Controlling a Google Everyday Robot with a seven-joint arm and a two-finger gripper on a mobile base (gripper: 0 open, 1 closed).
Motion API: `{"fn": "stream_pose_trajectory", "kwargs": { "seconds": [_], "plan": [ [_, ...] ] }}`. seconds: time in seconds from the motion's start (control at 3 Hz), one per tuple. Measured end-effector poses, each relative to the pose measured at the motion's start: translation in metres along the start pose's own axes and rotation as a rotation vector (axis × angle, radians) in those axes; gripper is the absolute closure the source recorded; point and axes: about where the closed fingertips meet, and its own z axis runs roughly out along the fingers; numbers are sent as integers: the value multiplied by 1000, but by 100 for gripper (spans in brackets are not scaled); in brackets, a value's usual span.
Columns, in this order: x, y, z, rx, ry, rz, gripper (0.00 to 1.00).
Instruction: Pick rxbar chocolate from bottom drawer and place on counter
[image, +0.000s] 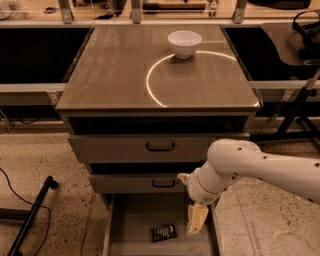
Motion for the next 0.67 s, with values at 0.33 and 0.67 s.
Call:
{"fn": "stream_pose_trajectory", "kwargs": {
  "seconds": [0.33, 0.67],
  "plan": [
    [10, -1, 46, -26, -34, -21, 0],
    [10, -1, 46, -26, -34, -21, 0]
  ]
}}
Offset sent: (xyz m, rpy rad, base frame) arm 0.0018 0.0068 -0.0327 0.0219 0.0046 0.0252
